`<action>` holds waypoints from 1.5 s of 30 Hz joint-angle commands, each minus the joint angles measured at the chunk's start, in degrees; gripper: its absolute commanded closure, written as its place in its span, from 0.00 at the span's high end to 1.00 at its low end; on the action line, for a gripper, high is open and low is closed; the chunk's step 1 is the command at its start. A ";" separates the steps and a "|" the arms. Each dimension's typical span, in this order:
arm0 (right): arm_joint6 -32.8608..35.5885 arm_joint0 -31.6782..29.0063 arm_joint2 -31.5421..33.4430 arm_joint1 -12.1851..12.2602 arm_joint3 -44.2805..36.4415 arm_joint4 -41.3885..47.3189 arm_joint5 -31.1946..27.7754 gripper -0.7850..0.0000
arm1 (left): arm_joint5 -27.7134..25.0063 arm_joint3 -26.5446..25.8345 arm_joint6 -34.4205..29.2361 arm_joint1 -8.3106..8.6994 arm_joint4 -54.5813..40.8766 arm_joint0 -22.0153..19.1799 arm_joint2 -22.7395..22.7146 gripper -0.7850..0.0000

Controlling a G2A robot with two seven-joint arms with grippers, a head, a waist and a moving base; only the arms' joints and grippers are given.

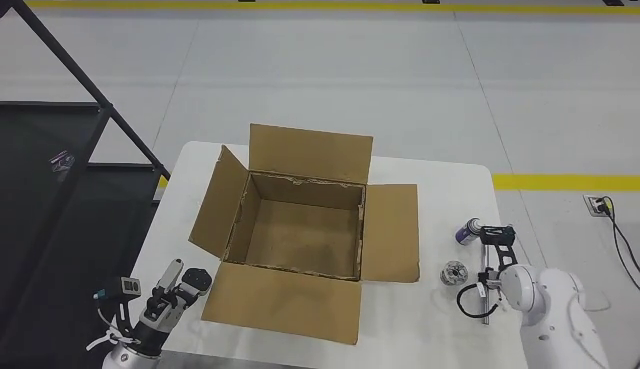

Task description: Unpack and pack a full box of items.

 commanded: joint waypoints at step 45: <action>-15.18 -16.72 2.45 0.67 -43.34 4.27 8.26 0.00 | 0.00 0.00 0.00 0.00 0.00 0.00 0.00 1.00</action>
